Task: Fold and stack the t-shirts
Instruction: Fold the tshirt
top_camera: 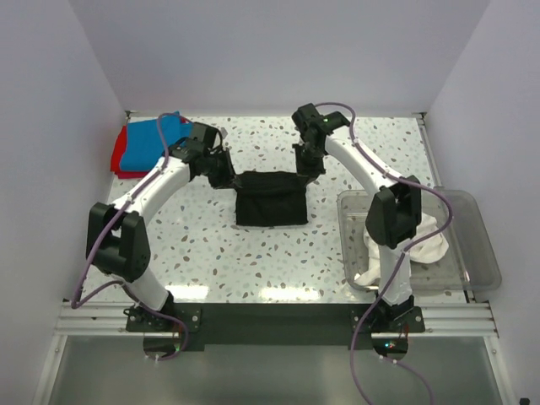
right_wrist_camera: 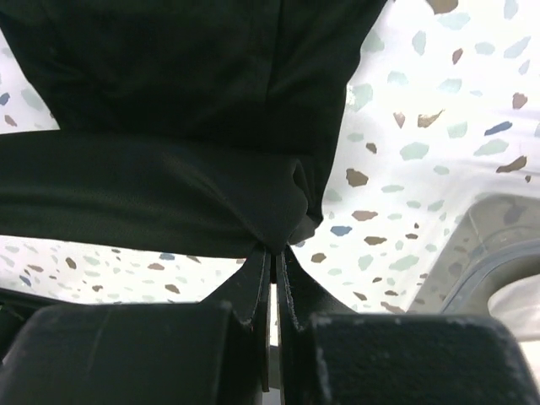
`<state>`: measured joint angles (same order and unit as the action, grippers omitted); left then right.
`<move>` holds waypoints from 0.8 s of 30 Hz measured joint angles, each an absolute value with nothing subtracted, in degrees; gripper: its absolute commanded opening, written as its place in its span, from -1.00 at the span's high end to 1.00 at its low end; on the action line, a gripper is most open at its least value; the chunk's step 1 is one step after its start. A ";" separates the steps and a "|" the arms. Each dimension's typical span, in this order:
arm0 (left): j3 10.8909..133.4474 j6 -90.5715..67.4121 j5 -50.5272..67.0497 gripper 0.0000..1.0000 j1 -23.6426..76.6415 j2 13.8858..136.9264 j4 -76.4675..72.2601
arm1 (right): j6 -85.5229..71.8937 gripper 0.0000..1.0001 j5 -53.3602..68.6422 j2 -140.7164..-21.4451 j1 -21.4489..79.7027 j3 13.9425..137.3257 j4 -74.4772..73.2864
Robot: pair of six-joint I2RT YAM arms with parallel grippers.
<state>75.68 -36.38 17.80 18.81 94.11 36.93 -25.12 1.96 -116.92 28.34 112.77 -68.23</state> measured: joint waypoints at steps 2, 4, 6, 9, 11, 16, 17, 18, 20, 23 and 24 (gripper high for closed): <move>77.10 -36.38 17.82 1.00 18.39 95.48 36.80 | -24.62 1.00 2.00 -118.21 28.01 114.30 -68.47; 78.83 -36.38 17.89 1.00 18.02 97.14 36.69 | -24.16 1.00 2.00 -120.25 27.59 117.34 -68.88; 80.68 -36.38 17.91 1.00 17.58 99.22 36.23 | -23.79 1.00 2.00 -123.00 27.03 121.25 -69.01; 84.25 -36.40 18.02 0.62 16.49 103.77 34.70 | -23.49 0.81 1.98 -127.85 25.67 127.72 -68.69; 88.64 -35.77 18.13 -0.24 15.64 108.33 33.93 | -23.83 0.32 2.09 -131.28 24.32 131.26 -68.05; 101.43 -35.22 14.85 -1.00 14.26 118.63 33.36 | -24.62 -0.78 1.10 -137.40 20.36 133.91 -62.78; 103.13 -34.96 13.89 -1.00 14.11 119.52 33.28 | -24.95 -0.86 0.97 -137.58 19.70 133.49 -61.60; 104.05 -34.74 13.21 -1.00 13.91 119.77 33.04 | -25.10 -0.91 0.97 -137.56 19.14 132.75 -60.47; 104.31 -34.13 12.45 -1.00 13.76 119.04 32.23 | -25.10 -0.91 0.91 -135.94 18.28 130.19 -57.45; 100.42 -33.30 12.14 -1.00 13.61 115.63 29.82 | -24.91 -0.88 0.97 -131.28 18.17 124.42 -54.15; 97.95 -33.26 12.21 -1.00 13.61 114.04 28.69 | -24.73 -0.84 1.04 -129.05 18.35 122.15 -53.34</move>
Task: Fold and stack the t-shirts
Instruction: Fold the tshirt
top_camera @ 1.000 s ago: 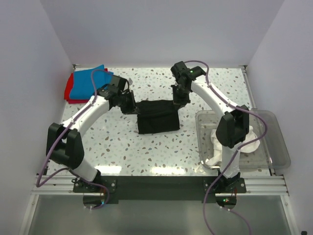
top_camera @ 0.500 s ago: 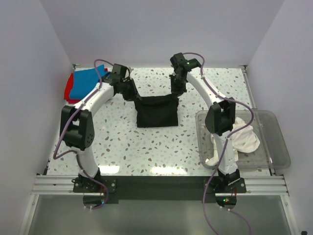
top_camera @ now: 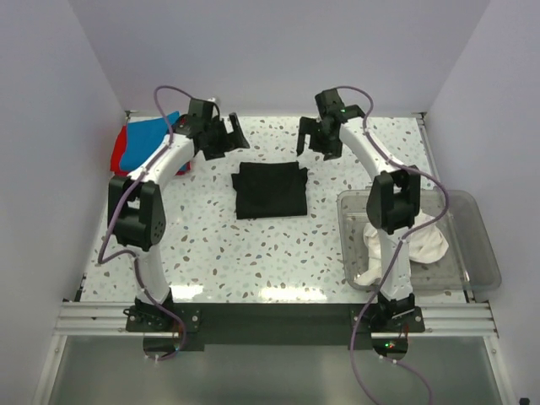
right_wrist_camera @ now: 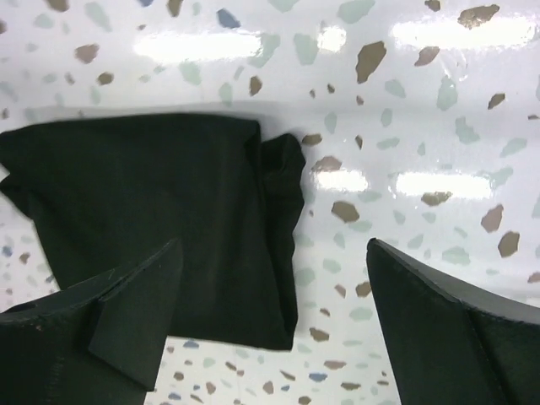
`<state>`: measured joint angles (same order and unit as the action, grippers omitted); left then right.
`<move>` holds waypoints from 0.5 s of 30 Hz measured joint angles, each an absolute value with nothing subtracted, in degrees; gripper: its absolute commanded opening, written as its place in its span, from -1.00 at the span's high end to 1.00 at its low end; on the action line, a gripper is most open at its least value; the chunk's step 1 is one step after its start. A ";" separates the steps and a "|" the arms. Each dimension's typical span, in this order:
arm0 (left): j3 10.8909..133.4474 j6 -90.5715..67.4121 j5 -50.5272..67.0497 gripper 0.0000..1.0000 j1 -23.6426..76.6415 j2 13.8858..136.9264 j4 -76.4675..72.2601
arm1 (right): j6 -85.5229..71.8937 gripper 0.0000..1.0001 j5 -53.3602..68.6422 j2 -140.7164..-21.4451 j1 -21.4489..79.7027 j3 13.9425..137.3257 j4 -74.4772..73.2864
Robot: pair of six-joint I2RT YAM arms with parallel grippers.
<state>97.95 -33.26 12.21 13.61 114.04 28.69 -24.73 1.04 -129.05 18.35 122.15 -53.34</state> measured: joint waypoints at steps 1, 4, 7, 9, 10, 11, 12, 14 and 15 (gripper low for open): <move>94.94 -33.23 12.29 -1.00 13.61 112.09 27.83 | -24.51 -0.79 1.19 -126.85 18.50 120.11 -52.71; 86.50 -33.30 13.28 -1.00 13.61 107.18 25.67 | -23.94 -0.48 2.11 -120.07 18.98 114.26 -50.61; 78.61 -33.45 15.16 -1.00 13.56 103.85 22.74 | -23.88 -0.24 3.90 -114.93 19.25 109.30 -48.88; 74.08 -33.65 16.32 -1.00 13.56 102.48 20.86 | -24.34 -0.11 5.63 -112.73 19.31 105.86 -47.31; 71.92 -33.78 16.93 -1.00 13.56 101.80 19.70 | -24.40 -0.07 6.35 -111.81 19.46 103.79 -46.13; 70.24 -33.91 17.52 -1.00 13.56 101.25 18.98 | -24.58 -0.04 7.29 -111.24 19.53 102.00 -45.34; 68.55 -33.95 18.13 -1.00 13.54 100.75 18.02 | -24.84 0.06 8.03 -111.11 19.68 100.55 -44.80; 66.59 -34.02 19.38 -1.00 13.52 100.16 16.27 | -25.26 0.17 9.39 -111.22 20.08 98.00 -43.66; 66.11 -34.04 19.84 -1.00 13.52 100.05 15.62 | -25.61 0.26 10.17 -111.24 20.27 96.99 -43.55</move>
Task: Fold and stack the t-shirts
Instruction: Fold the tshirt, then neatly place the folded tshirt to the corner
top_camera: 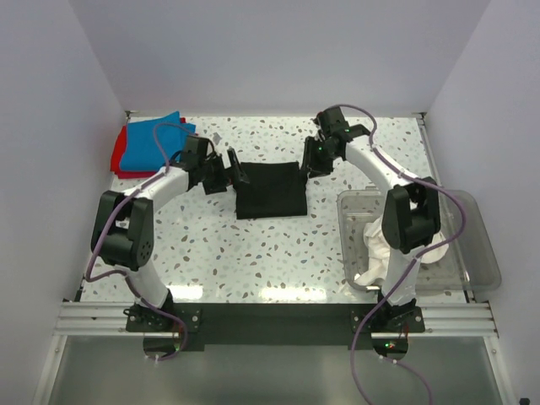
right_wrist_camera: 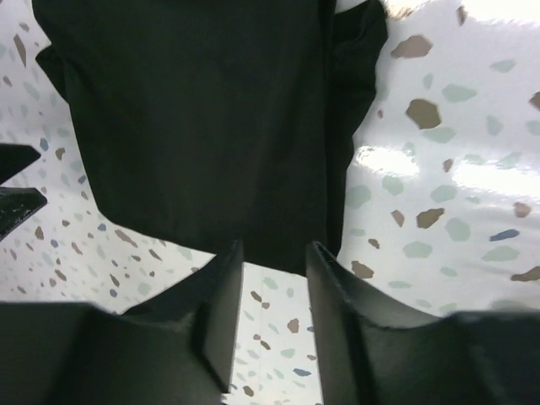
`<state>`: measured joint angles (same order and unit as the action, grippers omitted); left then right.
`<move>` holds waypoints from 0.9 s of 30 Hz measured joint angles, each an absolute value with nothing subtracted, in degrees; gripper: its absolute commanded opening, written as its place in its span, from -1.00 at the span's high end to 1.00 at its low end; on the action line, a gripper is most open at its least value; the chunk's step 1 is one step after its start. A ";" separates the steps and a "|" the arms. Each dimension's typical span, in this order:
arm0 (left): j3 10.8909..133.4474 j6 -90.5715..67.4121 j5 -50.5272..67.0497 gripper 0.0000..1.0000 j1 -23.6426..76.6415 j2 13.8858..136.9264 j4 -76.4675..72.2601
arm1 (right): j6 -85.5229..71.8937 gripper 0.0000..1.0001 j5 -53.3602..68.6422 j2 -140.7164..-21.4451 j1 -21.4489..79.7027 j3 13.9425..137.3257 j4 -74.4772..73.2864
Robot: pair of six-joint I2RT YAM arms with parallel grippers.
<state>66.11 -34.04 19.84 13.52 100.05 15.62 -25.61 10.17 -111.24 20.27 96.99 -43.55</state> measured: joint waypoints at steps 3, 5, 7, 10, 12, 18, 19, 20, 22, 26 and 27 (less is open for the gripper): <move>64.55 -34.33 22.41 -1.00 13.19 99.77 11.90 | -26.46 0.45 12.21 -111.31 20.80 95.24 -42.52; 62.74 -35.16 24.51 -1.00 12.51 99.26 8.51 | -26.92 0.62 13.23 -111.57 20.97 95.09 -41.65; 60.75 -36.07 26.20 -1.00 11.57 98.72 5.58 | -27.03 0.95 14.13 -112.27 20.99 95.11 -40.32; 58.48 -36.86 28.01 -1.00 10.15 98.21 2.74 | -27.59 1.00 15.11 -114.65 20.97 95.09 -39.05; 58.13 -36.82 28.51 -1.00 9.72 98.19 2.24 | -27.66 1.00 15.97 -116.64 20.95 94.96 -38.50; 58.11 -35.79 28.12 -1.00 9.67 98.19 1.78 | -27.62 1.00 16.45 -122.28 20.97 93.65 -38.17; 58.06 -35.70 27.99 -1.00 9.67 98.19 1.78 | -27.59 1.00 16.21 -122.80 20.97 93.65 -38.37; 57.95 -35.55 27.81 -1.00 9.67 98.19 1.76 | -27.55 1.00 15.97 -123.52 20.97 93.65 -38.61; 57.63 -35.31 27.62 -1.00 9.67 98.24 1.76 | -27.46 1.00 15.77 -124.64 20.97 93.80 -39.42; 56.29 -35.27 27.27 -1.00 9.67 98.87 0.43 | -26.94 1.00 14.37 -125.40 21.02 95.70 -41.47; 55.77 -35.29 27.27 -1.00 9.67 99.29 -0.38 | -26.87 1.00 14.20 -125.58 21.06 95.96 -41.78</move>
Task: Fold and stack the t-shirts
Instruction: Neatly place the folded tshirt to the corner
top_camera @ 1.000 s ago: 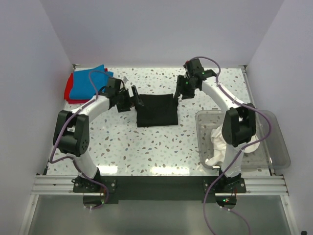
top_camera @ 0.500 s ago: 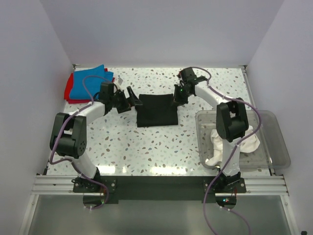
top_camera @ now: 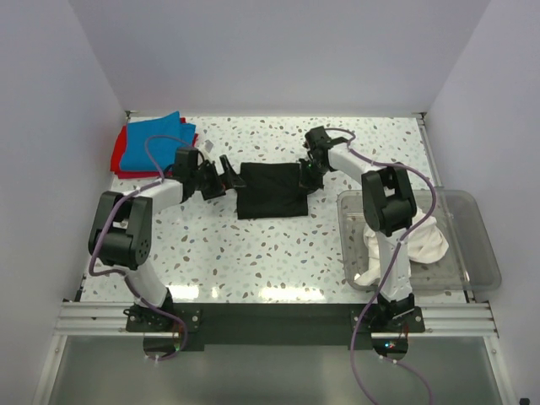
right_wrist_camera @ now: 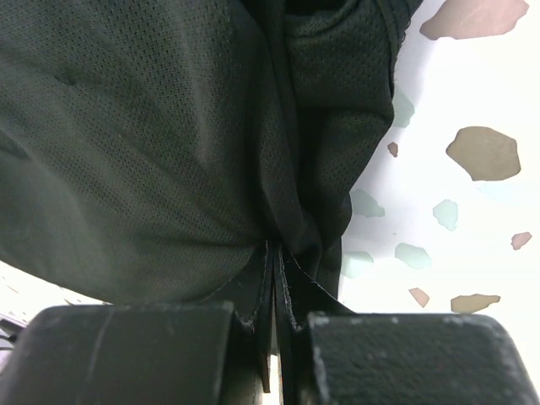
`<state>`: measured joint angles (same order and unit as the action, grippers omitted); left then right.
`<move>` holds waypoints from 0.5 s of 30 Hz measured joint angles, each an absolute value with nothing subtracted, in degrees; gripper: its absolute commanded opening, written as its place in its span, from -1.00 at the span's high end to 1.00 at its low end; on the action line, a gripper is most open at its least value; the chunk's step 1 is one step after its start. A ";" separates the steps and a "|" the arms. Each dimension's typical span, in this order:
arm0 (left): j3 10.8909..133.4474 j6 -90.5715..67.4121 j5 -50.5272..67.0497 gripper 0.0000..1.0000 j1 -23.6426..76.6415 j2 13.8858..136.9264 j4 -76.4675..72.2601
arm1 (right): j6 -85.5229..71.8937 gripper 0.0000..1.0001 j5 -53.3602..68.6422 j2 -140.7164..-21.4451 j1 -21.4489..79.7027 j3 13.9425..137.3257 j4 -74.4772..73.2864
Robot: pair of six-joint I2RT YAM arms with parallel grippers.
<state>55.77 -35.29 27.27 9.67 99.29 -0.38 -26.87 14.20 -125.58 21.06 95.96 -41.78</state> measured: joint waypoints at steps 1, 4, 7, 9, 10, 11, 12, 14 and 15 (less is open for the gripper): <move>55.27 -35.31 27.31 -1.00 9.67 99.88 -1.21 | -26.83 1.00 14.04 -125.64 21.10 96.16 -42.02; 53.54 -35.40 27.83 -1.00 9.67 102.28 -4.34 | -26.74 1.00 13.87 -125.97 21.15 96.57 -42.48; 52.45 -36.40 29.41 -1.00 9.65 103.42 -8.86 | -26.76 1.00 13.82 -125.99 21.15 96.64 -42.63; 52.14 -36.73 30.26 -1.00 9.74 104.12 -11.18 | -26.76 1.00 13.82 -125.99 21.15 96.66 -42.65; 52.12 -36.91 30.44 -1.00 9.89 104.49 -12.08 | -26.74 1.00 13.80 -126.02 21.15 96.68 -42.65; 52.12 -36.93 30.68 -1.00 10.09 104.90 -13.06 | -26.76 1.00 13.80 -126.02 21.15 96.68 -42.65; 52.12 -37.06 30.72 -1.00 10.37 105.25 -14.06 | -26.76 1.00 13.82 -126.02 21.15 96.68 -42.65; 52.16 -37.60 30.83 -1.00 11.33 106.15 -16.03 | -26.79 1.00 13.82 -126.02 21.17 96.68 -42.65; 52.25 -38.17 30.85 -1.00 11.92 106.72 -17.23 | -26.79 1.00 13.80 -126.02 21.17 96.66 -42.63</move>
<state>52.25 -38.17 30.85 11.92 106.72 -17.23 -26.79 13.80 -126.02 21.17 96.66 -42.63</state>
